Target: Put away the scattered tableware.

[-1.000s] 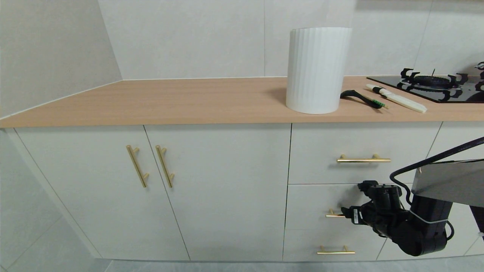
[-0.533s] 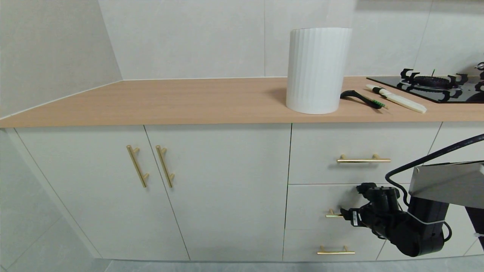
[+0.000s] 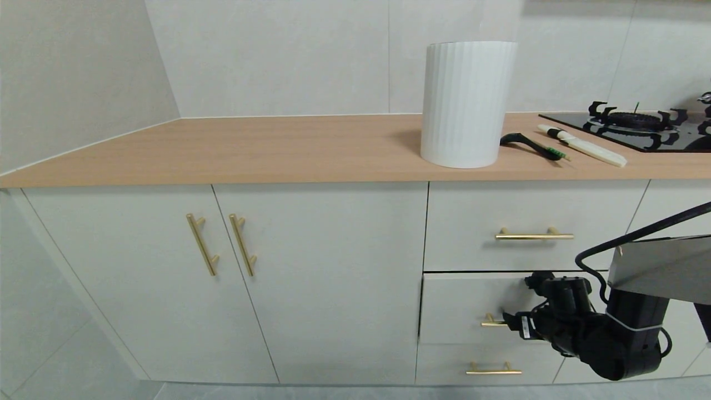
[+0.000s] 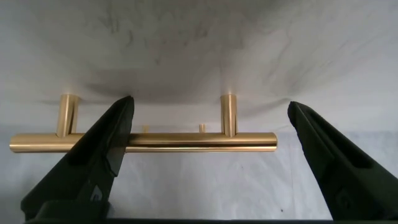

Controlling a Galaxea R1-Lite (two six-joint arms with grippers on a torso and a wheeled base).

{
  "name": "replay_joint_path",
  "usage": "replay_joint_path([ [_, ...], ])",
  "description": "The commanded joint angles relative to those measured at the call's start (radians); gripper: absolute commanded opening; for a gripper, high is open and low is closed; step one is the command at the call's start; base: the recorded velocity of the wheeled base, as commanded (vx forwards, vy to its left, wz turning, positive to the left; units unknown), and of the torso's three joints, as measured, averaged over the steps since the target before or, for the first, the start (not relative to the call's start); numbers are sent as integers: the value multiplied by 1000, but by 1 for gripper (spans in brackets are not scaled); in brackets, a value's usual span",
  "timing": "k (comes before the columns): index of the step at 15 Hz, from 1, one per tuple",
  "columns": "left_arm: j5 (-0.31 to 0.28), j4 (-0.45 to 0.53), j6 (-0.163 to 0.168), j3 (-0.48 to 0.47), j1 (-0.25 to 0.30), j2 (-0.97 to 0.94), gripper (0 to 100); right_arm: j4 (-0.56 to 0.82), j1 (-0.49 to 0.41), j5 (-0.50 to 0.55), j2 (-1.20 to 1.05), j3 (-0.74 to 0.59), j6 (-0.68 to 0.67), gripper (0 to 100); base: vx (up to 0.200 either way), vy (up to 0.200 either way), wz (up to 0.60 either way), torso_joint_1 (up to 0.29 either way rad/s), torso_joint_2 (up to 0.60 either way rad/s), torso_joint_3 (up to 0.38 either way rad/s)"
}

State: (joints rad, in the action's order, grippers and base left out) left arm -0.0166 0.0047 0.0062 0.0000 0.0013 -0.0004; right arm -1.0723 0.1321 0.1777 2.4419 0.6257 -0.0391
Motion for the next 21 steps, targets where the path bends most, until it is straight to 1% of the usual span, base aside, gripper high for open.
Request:
replay_joint_path([
  [1, 0, 0, 0, 0, 0, 0, 100, 34, 4, -10, -130, -113, 44, 100, 0, 0, 0, 0, 0, 0],
  [2, 0, 0, 0, 0, 0, 0, 100, 46, 7, -12, -164, -132, 48, 100, 0, 0, 0, 0, 0, 0],
  [3, 0, 0, 0, 0, 0, 0, 100, 150, 35, -24, -348, -205, 51, 100, 0, 0, 0, 0, 0, 0],
  [4, 0, 0, 0, 0, 0, 0, 100, 239, 53, -38, -462, -219, 51, 100, 0, 0, 0, 0, 0, 0],
  [6, 0, 0, 0, 0, 0, 0, 100, 390, 78, -55, -633, -201, 50, 100, 0, 0, 0, 0, 0, 0],
  [7, 0, 0, 0, 0, 0, 0, 100, 494, 103, -55, -762, -169, 47, 100, 0, 0, 0, 0, 0, 0],
  [8, 0, 0, 0, 0, 0, 0, 100, 519, 107, -53, -810, -155, 44, 100, 0, 0, 0, 0, 0, 0],
  [10, 0, 0, 0, 0, 0, 0, 100, 511, 112, -50, -825, -143, 41, 100, 0, 0, 0, 0, 0, 0],
  [12, 0, 0, 0, 0, 0, 0, 100, 482, 112, -50, -755, -126, 18, 100, 0, 0, 0, 0, 0, 0],
  [14, 0, 0, 0, 0, 0, 0, 100, 396, 110, -47, -675, -121, 12, 100, 0, 0, 0, 0, 0, 0],
  [16, 0, 0, 0, 0, 0, 0, 100, 252, 110, 0, -518, -95, 12, 100, 0, 0, 0, 0, 0, 0],
  [17, 0, 0, 0, 0, 0, 0, 100, 227, 110, 16, -469, -84, 10, 100, 0, 0, 0, 0, 0, 0],
  [21, 0, 0, 0, 0, 0, 0, 100, 219, 110, 16, -420, -66, -4, 100, 0, 0, 0, 0, 0, 0],
])
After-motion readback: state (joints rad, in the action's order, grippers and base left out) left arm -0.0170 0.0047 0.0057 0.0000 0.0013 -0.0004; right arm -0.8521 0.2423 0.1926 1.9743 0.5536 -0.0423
